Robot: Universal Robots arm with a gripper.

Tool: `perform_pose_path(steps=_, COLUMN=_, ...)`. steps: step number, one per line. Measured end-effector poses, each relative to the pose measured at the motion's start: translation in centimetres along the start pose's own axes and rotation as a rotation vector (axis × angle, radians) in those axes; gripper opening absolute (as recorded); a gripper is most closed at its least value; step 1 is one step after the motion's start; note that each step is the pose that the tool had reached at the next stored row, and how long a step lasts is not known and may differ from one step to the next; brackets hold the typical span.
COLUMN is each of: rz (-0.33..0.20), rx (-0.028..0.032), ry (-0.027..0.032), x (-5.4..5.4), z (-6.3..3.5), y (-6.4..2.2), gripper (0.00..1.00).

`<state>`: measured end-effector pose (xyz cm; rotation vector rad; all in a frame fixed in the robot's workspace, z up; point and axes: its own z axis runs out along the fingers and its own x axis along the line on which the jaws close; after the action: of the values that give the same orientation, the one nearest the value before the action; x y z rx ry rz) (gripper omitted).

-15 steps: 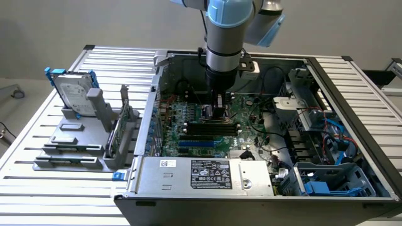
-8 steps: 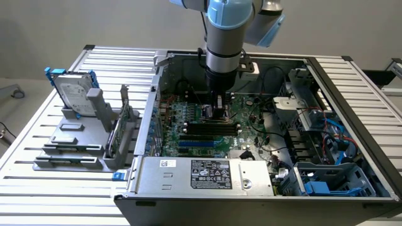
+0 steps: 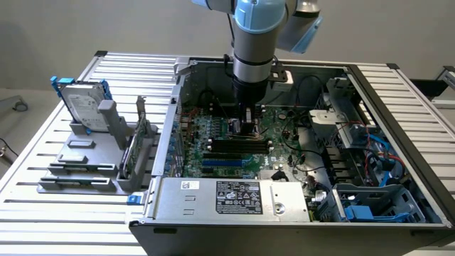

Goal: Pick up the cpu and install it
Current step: 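Place the cpu into insertion slot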

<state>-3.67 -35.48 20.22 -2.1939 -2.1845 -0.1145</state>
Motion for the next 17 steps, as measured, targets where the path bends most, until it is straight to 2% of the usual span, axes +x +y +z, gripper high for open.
perform_pose_path(steps=14, rz=0.000, rx=0.0000, ry=-0.0020, x=0.31, z=0.25, y=-0.01, gripper=0.54)
perform_pose_path(steps=17, rz=0.000, rx=0.0000, ry=-0.0043, x=0.40, z=0.32, y=-0.01, gripper=0.54)
